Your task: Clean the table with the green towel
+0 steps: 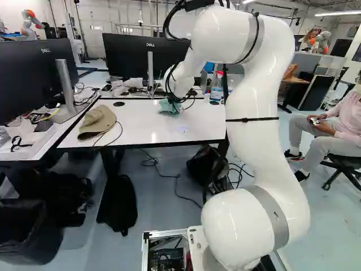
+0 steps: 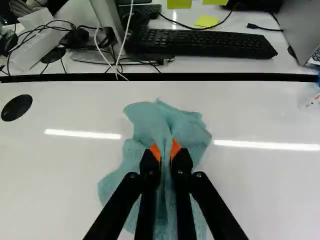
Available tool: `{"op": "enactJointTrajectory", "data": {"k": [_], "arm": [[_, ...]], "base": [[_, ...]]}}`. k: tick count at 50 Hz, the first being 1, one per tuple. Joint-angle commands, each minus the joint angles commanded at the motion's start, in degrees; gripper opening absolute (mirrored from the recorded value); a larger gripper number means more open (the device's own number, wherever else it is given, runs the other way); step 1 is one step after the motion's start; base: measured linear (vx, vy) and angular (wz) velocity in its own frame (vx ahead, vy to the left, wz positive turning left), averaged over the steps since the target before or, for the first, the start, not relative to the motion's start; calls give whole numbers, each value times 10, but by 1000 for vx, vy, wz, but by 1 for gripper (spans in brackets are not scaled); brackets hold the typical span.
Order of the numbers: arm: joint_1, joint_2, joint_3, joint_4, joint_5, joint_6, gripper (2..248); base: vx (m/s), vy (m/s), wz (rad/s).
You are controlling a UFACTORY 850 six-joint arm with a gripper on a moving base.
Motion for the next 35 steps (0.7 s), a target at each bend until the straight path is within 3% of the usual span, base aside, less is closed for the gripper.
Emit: {"op": "enactJointTrajectory", "data": {"k": [35], "arm": [[51,7,-15,0,0,0,41]], "base": [[0,0,0]]}}
